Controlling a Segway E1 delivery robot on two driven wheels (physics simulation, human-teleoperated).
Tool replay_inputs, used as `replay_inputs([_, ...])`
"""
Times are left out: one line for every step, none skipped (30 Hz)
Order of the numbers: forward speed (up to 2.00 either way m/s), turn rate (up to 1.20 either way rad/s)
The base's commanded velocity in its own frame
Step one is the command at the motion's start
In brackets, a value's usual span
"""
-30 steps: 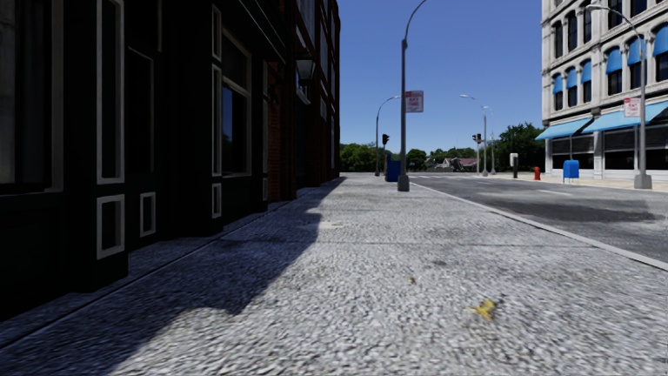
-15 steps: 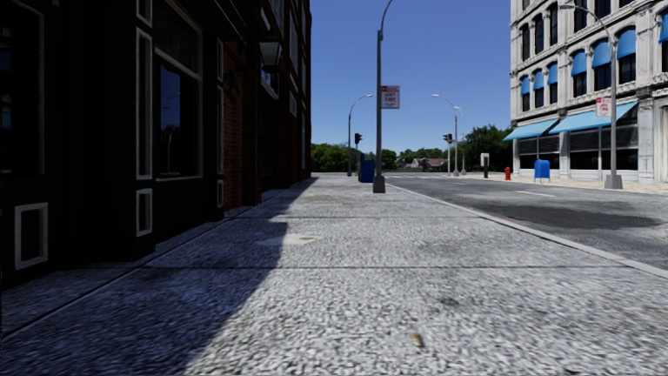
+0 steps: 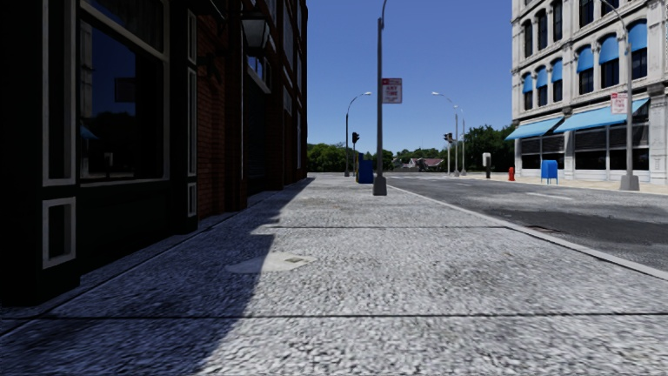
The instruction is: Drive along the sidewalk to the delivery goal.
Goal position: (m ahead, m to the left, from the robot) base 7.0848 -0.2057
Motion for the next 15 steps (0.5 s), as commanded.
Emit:
replay_inputs([1.71,-1.06])
replay_inputs([1.71,-1.20])
replay_inputs([1.71,-1.20])
replay_inputs([1.71,-0.31])
replay_inputs([1.71,0.00])
replay_inputs([1.71,0.00])
replay_inputs([1.71,0.00])
replay_inputs([1.71,0.00])
replay_inputs([1.71,0.00])
replay_inputs([1.71,0.00])
replay_inputs([1.71,0.00])
replay_inputs([1.71,0.00])
replay_inputs([1.71,0.00])
replay_inputs([1.71,0.00])
replay_inputs([1.71,0.00])
